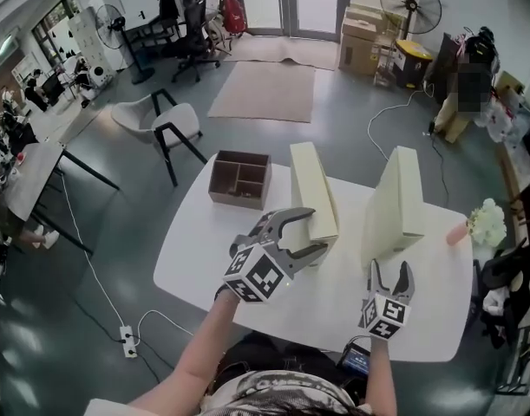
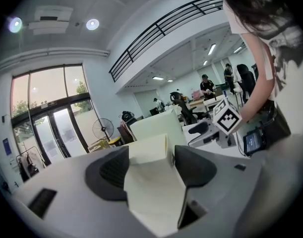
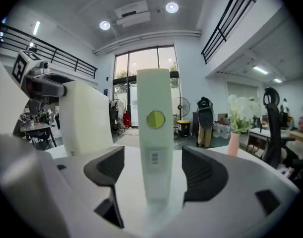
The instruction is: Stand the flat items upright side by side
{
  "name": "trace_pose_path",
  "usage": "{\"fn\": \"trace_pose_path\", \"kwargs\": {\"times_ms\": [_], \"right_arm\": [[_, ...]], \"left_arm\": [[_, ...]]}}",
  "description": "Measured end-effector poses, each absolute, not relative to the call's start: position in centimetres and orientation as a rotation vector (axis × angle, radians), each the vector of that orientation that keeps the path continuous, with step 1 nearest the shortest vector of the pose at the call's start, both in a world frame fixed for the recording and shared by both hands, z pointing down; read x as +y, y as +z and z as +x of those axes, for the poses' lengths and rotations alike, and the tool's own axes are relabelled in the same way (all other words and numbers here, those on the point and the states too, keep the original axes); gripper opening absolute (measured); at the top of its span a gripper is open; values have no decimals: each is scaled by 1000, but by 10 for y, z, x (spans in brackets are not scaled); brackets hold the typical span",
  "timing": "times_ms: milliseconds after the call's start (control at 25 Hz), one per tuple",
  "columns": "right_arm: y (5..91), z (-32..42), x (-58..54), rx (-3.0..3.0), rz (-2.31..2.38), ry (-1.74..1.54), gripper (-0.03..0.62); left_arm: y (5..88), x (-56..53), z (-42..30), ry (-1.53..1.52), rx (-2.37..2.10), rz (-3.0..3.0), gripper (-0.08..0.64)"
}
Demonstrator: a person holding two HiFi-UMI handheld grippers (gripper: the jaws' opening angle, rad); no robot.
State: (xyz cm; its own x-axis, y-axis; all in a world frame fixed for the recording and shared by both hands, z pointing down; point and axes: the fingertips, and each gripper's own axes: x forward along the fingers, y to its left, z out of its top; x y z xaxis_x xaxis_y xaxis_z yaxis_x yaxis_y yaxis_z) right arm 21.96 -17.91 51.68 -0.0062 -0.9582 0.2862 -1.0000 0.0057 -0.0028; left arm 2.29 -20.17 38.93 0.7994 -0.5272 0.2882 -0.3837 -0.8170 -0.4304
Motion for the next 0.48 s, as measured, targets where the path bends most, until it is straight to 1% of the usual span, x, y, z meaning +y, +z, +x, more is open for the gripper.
{"fn": "trace_pose_path", "kwargs": {"times_ms": [40,240,280,320,480], "right_arm": [[519,222,-188,-2097,2030,314,354],[535,221,-218,-2170,1868,339,354],[537,222,-221,-2167,1855,327,347],[538,223,-223,-2165,1851,318,310],[537,221,-224,-2197,1823,308,302]], "left_arm": [[389,-202,23,-567,698,-2635,295],[390,-202,26,-553,729,-2628,296],[390,-202,27,-555,735,-2627,296],[390,-202,27,-558,740,-2626,296],[391,-203,27,-566,753,-2620,296]]}}
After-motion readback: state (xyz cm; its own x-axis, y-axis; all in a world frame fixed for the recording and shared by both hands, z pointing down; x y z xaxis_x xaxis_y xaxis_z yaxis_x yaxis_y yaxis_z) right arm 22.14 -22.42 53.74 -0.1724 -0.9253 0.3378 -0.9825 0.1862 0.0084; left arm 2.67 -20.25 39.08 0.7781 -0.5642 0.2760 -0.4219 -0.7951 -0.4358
